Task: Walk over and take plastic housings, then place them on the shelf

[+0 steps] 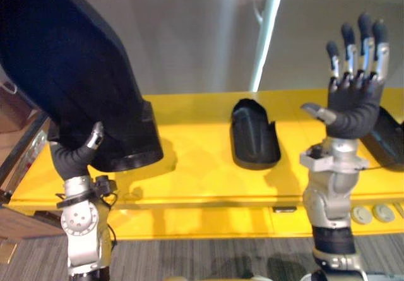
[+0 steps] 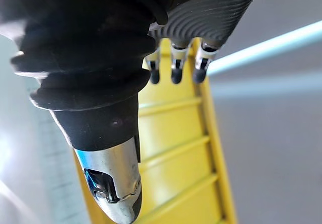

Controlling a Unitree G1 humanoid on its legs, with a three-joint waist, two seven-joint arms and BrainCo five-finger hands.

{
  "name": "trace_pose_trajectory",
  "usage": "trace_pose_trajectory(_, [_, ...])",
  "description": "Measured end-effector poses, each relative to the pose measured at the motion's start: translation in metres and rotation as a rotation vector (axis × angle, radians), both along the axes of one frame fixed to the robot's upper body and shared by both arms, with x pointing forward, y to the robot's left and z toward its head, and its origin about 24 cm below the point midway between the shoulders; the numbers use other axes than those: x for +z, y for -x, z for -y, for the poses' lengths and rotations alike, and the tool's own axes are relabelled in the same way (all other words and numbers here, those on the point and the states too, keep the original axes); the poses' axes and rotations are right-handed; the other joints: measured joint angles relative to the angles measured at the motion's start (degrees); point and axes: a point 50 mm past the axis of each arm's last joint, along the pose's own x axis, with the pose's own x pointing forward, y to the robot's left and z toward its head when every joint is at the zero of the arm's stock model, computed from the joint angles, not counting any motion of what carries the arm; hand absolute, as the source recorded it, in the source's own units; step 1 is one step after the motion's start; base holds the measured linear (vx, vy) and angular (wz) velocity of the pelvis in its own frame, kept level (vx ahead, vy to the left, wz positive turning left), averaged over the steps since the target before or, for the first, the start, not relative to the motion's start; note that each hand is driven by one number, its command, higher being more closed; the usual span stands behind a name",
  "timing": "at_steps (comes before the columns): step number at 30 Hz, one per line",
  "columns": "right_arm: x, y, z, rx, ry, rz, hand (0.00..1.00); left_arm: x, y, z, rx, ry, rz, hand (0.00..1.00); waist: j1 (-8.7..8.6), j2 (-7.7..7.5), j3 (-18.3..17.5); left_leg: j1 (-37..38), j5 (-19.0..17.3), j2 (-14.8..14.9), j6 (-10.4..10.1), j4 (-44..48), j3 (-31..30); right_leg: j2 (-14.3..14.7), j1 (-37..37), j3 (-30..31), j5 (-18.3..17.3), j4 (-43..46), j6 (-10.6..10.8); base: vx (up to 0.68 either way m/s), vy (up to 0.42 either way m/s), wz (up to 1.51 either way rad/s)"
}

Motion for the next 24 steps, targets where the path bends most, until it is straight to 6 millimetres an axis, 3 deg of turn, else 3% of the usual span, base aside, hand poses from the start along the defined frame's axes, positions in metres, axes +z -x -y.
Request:
trace_pose_trajectory(2, [0.011,0.009,0.002,-0.045,0.017,0.046,0.0,-0.004,-0.003,0.001,-0.028,0.004,-0.052,1.0,-0.51,-0.09,0.01,0.03,1.05,-0.41,1.2,-1.15,3.69,-0.64,1.59,-2.77,0.07,-1.28,0.13,0.04,-0.017,0.62])
trace_pose_trajectory(5, [0.012,0.012,0.011,-0.142,0.02,0.045,0.0,-0.013,-0.008,0.001,-0.056,0.025,-0.138,1.0,-0.82,-0.4,0.04,0.08,3.12,-1.7,1.85,-3.69,3.23,-1.44,2.2,-4.67,0.76,-2.76,0.94,0.01,0.01,0.45])
trace_pose_trajectory(11, [-0.015,0.022,0.041,-0.341,-0.016,-0.097,0.0,-0.058,-0.027,-0.01,-0.105,0.189,-0.431,1.0,-2.18,-0.34,0.02,1.95,3.82,-2.41,2.37,-7.28,6.1,-1.44,3.45,-4.2,3.19,-6.45,1.32,-0.03,0.042,-0.03])
trace_pose_trajectory(13, [-0.024,0.029,0.05,-0.39,-0.031,-0.141,0.0,-0.088,-0.035,-0.026,-0.069,0.21,-0.619,1.0,-3.6,-0.45,0.0,2.19,3.81,-2.41,2.36,-8.15,8.72,-0.98,3.18,-1.99,4.48,-8.74,0.91,-0.07,0.039,-0.49])
trace_pose_trajectory(16, [-0.035,0.038,0.064,-0.466,-0.049,-0.193,0.0,-0.11,-0.047,-0.04,-0.043,0.241,-0.773,1.0,-6.26,-0.72,0.11,2.37,3.76,-2.42,2.32,-8.39,10.88,-0.55,2.85,-0.04,6.0,-10.54,0.81,-0.03,0.017,-0.37])
trace_pose_trajectory(20, [-0.041,0.046,0.077,-0.499,-0.077,-0.226,0.0,-0.111,-0.069,-0.051,-0.038,0.266,-0.829,1.0,-8.18,-0.7,0.14,3.28,3.71,-2.07,2.22,-8.96,14.62,0.09,1.57,2.98,7.07,-10.53,0.93,0.01,0.024,-0.43])
trace_pose_trajectory(24, [-0.043,0.05,0.084,-0.504,-0.073,-0.239,0.0,-0.094,-0.096,-0.061,-0.028,0.221,-0.866,1.0,-11.02,-0.64,0.17,3.25,3.65,-2.06,2.13,-9.03,18.22,0.23,-0.1,5.52,7.77,-10.53,0.65,-0.01,0.017,-0.3])
